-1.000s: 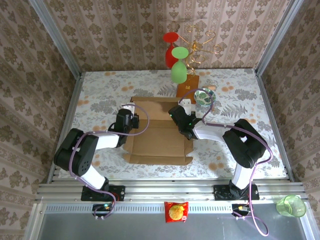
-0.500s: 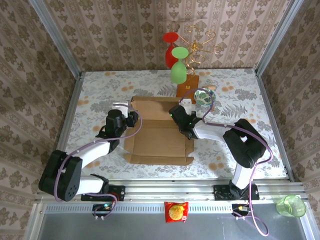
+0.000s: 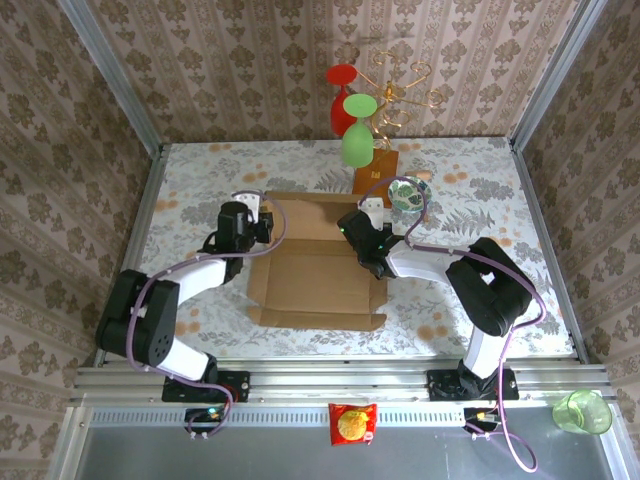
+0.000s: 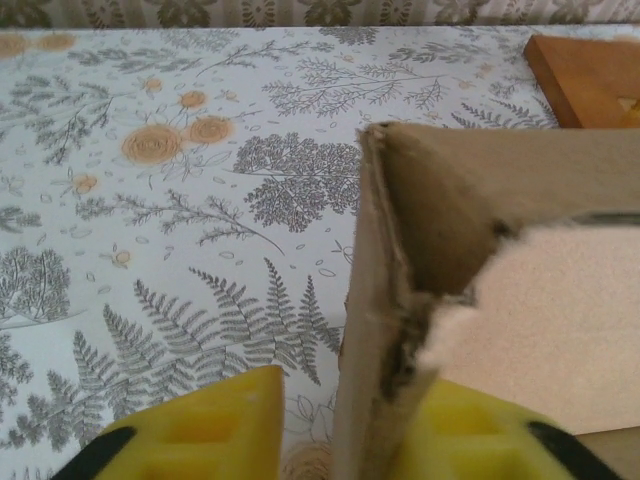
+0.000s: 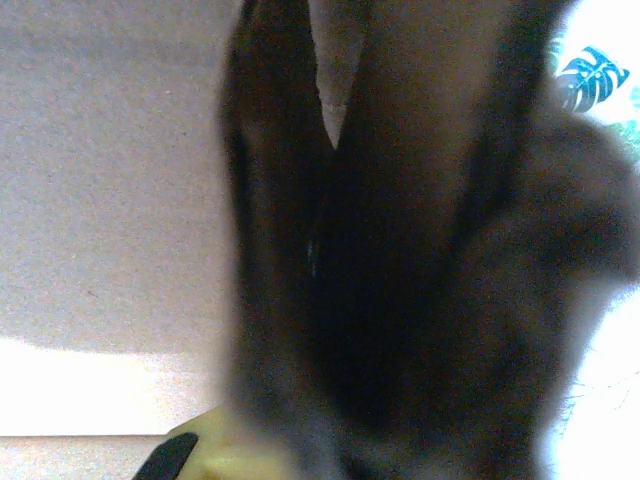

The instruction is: Fold the paper box

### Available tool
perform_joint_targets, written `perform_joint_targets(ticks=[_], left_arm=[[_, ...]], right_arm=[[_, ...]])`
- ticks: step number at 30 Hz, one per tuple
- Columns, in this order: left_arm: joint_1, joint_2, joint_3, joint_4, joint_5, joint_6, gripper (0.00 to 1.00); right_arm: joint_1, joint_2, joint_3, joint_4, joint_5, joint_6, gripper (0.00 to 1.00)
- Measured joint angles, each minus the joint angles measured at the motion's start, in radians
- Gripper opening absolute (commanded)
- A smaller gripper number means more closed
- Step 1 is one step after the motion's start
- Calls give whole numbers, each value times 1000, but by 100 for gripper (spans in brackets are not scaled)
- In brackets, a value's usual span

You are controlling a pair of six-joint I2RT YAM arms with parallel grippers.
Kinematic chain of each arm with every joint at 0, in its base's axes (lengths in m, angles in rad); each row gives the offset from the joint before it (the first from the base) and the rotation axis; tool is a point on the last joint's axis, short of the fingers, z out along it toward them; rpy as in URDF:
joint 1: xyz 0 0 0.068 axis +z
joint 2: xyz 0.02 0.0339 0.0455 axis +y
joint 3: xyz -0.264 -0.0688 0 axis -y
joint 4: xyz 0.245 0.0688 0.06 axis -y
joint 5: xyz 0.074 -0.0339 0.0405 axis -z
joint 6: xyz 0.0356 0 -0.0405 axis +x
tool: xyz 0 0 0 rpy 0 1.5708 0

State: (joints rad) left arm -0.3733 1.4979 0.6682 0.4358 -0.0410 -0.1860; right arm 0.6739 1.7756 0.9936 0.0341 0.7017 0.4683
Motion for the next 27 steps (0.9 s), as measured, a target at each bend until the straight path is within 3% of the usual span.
perform_joint_targets(ticks=[7, 10, 11, 13, 16, 22, 27], left_arm=[[-60, 45, 11, 43, -116, 8, 1], [-91, 58, 11, 63, -179, 11, 1], [-99, 62, 11, 70, -194, 13, 3], [-112, 64, 10, 77, -217, 14, 20], [-127, 48, -6, 62, -229, 14, 38], [-137, -221, -74, -95, -207, -88, 48], [-102, -469, -42, -253, -195, -277, 55]], right_arm=[[0, 0, 0, 3, -2, 0, 0], [0, 0, 0, 3, -2, 0, 0], [0, 0, 0, 2, -2, 0, 0], [0, 0, 0, 3, -2, 0, 0], [-2, 0, 0, 4, -2, -1, 0], [-2, -4, -19, 36, 0, -8, 0], [-2, -9, -38, 68, 1, -20, 0]])
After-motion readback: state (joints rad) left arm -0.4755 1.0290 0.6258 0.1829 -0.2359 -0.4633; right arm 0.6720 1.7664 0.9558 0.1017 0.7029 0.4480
